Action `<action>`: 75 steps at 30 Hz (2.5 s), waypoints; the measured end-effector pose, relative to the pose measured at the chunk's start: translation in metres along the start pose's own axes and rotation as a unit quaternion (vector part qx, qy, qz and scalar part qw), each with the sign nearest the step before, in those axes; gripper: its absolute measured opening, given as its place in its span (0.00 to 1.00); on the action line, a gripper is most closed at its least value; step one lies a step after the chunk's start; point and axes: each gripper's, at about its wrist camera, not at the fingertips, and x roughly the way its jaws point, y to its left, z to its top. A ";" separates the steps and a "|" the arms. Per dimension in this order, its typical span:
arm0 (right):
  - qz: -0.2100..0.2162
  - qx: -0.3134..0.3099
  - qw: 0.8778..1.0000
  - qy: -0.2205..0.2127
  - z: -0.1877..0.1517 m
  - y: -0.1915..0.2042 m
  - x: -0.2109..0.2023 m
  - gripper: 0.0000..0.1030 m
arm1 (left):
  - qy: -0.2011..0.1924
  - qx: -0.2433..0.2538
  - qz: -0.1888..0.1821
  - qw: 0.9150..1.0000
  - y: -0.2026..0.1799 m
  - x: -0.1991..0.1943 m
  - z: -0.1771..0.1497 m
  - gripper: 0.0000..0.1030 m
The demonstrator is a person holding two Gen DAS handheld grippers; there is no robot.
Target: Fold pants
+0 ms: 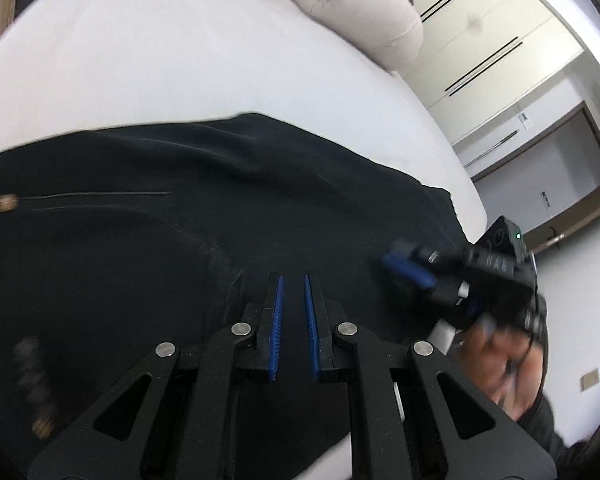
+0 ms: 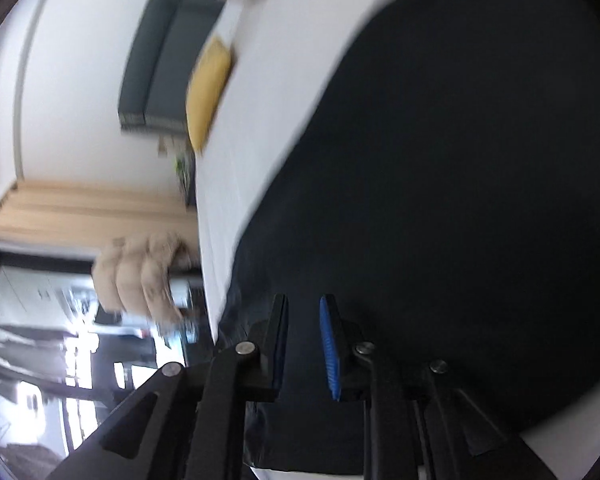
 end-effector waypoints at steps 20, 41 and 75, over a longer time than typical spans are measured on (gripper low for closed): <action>-0.073 0.114 0.949 -0.283 0.137 -0.156 -0.251 0.00 | -0.060 -0.123 0.037 0.990 0.113 -0.068 -0.027 0.10; 0.034 0.190 0.926 -0.324 0.054 -0.151 -0.253 0.58 | 0.007 -0.112 -0.042 0.993 0.052 0.014 0.002 0.10; -0.260 -0.322 0.901 -0.128 -0.025 0.076 -0.082 0.12 | 0.003 -0.123 -0.049 0.991 0.072 0.013 -0.014 0.08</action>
